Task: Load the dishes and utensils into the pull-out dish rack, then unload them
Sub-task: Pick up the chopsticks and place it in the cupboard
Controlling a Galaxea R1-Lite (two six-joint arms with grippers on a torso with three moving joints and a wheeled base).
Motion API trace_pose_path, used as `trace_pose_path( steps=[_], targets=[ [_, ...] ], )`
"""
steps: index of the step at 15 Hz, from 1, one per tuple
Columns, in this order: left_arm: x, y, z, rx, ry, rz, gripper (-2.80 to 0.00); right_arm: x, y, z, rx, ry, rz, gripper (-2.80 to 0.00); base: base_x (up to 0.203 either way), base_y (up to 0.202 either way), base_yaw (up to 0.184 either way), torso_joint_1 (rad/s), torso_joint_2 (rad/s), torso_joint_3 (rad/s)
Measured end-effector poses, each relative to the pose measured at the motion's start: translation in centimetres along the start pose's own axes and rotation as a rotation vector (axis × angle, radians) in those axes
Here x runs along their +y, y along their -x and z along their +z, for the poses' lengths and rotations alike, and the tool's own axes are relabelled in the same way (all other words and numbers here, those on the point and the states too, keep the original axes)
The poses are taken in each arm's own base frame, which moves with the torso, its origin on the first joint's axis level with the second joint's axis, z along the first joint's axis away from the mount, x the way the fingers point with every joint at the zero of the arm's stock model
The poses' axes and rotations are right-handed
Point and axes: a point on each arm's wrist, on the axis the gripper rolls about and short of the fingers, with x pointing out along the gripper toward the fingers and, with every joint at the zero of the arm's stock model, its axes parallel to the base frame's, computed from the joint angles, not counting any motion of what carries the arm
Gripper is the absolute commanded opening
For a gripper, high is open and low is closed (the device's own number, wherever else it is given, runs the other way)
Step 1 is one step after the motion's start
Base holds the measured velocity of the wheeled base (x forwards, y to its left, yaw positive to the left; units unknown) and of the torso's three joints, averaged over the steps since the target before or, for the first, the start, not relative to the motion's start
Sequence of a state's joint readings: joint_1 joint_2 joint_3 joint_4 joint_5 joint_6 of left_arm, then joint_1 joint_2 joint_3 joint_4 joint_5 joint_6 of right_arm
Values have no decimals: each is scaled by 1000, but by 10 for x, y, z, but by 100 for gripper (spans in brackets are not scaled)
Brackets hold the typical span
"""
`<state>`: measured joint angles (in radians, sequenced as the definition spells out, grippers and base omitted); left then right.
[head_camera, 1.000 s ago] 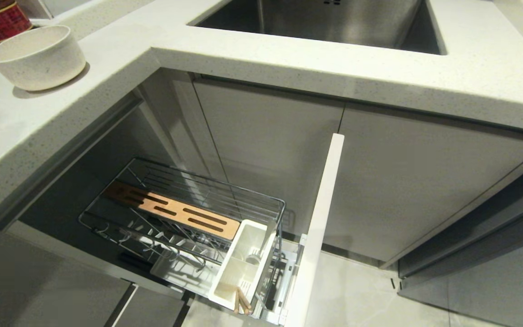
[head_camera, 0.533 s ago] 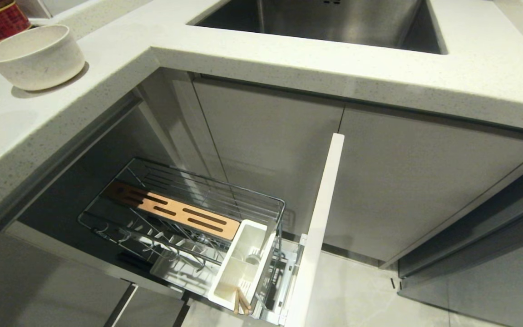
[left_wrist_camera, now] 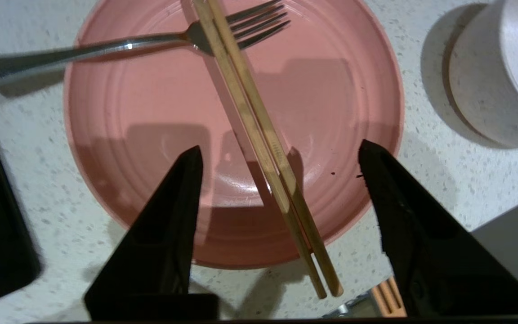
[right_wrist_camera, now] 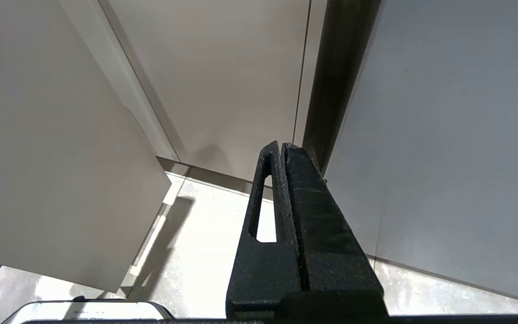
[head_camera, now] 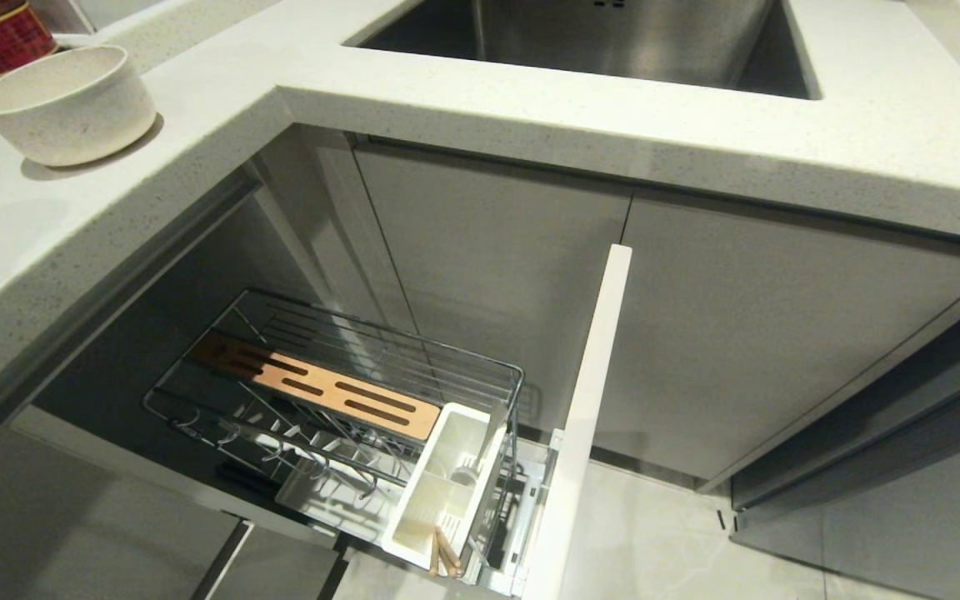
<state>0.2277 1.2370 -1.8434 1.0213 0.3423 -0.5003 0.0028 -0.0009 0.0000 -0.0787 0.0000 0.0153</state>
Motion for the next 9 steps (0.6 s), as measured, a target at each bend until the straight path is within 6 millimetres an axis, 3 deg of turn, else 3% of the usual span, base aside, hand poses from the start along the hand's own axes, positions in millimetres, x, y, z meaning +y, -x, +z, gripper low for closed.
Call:
trace_pose_path(
  steps=[9],
  targets=[
    [1,-34,-14,114,78,83,0,0,0,0,0,0,0,-280,0,0,0,0,0,0]
  ],
)
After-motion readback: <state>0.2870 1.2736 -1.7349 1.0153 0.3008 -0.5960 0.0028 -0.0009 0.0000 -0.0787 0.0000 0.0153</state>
